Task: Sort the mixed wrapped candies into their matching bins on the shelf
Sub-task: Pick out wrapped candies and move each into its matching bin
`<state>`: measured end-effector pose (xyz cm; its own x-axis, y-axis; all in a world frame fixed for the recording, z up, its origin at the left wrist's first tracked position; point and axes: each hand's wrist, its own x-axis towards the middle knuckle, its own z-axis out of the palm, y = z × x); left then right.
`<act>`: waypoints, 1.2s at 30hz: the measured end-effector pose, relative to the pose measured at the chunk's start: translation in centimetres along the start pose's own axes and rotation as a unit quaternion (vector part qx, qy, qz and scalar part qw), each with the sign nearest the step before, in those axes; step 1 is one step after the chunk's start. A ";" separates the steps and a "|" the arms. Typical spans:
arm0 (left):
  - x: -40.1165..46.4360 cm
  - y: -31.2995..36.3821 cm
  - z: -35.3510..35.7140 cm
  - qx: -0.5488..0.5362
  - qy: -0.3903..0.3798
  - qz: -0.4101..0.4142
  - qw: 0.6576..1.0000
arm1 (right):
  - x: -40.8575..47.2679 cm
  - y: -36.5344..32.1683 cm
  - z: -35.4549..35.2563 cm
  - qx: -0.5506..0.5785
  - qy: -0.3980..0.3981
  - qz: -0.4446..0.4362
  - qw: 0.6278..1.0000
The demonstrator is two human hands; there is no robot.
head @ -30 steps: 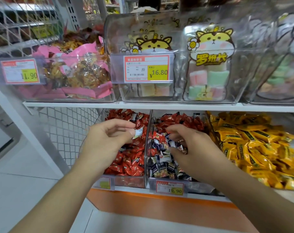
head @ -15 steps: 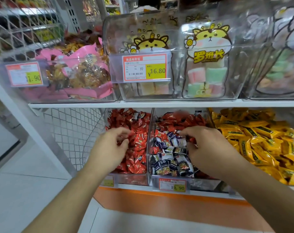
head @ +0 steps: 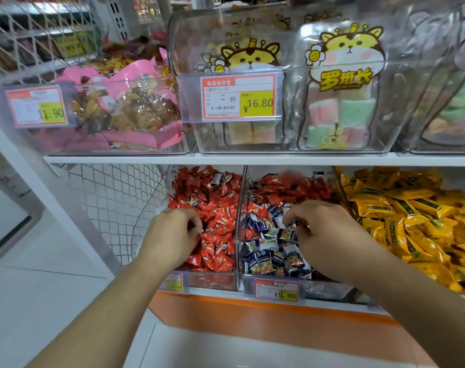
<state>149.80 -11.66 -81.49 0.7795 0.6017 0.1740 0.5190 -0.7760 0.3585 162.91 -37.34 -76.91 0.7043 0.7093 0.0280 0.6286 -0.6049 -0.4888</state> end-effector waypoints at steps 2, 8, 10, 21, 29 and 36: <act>-0.2 0.0 -0.6 -0.050 0.021 -0.014 0.998 | -0.1 -0.2 -0.1 0.001 0.005 -0.003 1.000; -1.7 3.6 -4.2 -0.316 0.055 -0.013 0.947 | -0.5 -0.8 0.0 0.033 0.020 -0.050 0.998; -2.7 5.9 -4.8 -0.389 0.036 -0.005 0.920 | -0.8 -1.2 0.0 0.064 0.022 -0.070 0.995; -2.4 7.5 -1.7 -0.312 0.004 0.070 0.948 | -0.9 -0.5 0.0 0.029 0.044 -0.016 0.998; 7.1 3.4 2.2 -0.176 0.102 0.017 0.979 | -0.3 1.0 0.6 0.002 0.054 0.004 0.999; 12.0 4.3 4.7 -0.099 0.038 0.011 0.994 | 0.2 2.0 0.3 -0.035 0.049 -0.012 0.998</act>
<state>163.03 -8.63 -82.15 0.7572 0.6039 0.2489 0.4176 -0.7406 0.5263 164.19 -38.33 -78.18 0.7160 0.6866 0.1262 0.6643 -0.6146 -0.4253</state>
